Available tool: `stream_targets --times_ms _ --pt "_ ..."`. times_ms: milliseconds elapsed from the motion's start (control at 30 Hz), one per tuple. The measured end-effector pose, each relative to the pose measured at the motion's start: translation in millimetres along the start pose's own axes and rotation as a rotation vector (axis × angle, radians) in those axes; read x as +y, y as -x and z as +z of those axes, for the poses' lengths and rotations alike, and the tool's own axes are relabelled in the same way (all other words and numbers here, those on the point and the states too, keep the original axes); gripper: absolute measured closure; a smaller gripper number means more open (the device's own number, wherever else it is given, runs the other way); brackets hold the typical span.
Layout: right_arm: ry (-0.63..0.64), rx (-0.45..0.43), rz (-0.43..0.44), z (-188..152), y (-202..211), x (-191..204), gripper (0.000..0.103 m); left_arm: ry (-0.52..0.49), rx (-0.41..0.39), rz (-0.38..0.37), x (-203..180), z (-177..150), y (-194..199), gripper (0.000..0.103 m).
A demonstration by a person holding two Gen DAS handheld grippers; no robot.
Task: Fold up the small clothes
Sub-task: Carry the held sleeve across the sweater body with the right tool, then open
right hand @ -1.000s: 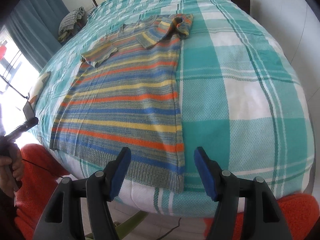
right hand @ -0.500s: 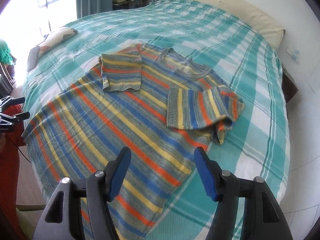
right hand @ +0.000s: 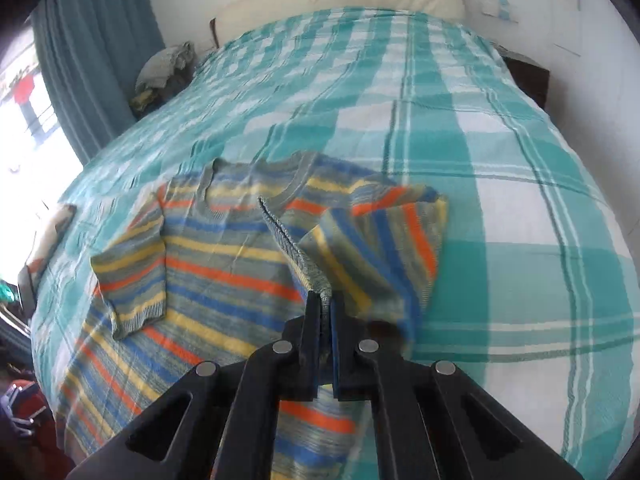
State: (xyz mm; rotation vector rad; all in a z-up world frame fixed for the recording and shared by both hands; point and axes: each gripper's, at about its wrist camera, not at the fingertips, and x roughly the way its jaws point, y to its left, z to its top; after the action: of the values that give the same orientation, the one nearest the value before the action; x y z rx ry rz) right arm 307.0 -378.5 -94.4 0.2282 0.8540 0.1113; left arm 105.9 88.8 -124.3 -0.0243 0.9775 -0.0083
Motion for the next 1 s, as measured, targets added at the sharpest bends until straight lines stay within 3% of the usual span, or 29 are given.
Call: stream_targets --times_ms 133,233,300,433,533,600,700,733,767,833,900,1000 --pt "-0.307 -0.102 -0.062 1 67 -112 0.099 0.015 0.003 -0.008 2 -1 0 0.011" --pt "-0.400 -0.100 -0.140 -16 92 -164 0.099 0.028 0.020 -0.018 1 -1 -4 0.011" --pt "-0.485 -0.070 -0.120 -29 92 -188 0.099 0.024 0.024 -0.016 -1 -2 -5 0.011" --pt "-0.721 -0.070 -0.006 -67 88 -215 0.099 0.004 0.017 0.001 -4 -4 -3 0.011" --pt "-0.757 -0.085 0.025 -81 87 -220 0.099 0.005 0.023 0.004 -3 -5 -5 0.011" --pt "-0.774 -0.103 0.069 -87 85 -221 0.092 0.009 0.027 0.003 -2 -5 -6 0.011" --pt "-0.804 -0.111 0.106 -94 79 -220 0.069 0.006 0.029 0.003 -3 -4 -8 0.011" --pt "-0.804 -0.108 0.113 -94 76 -219 0.068 0.004 0.030 0.004 -3 -5 -8 0.011" --pt "-0.795 -0.095 0.112 -94 72 -217 0.076 0.002 0.031 0.005 -3 -5 -8 0.011" --pt "-0.732 -0.054 0.027 -91 70 -209 0.100 0.001 0.035 0.008 -3 -5 -9 0.011" --pt "-0.675 -0.052 -0.129 -91 83 -203 0.101 0.002 0.033 0.010 -2 -5 -8 0.011" --pt "-0.726 -0.042 -0.221 -104 92 -214 0.101 0.006 0.036 0.009 0 -5 -10 0.011"
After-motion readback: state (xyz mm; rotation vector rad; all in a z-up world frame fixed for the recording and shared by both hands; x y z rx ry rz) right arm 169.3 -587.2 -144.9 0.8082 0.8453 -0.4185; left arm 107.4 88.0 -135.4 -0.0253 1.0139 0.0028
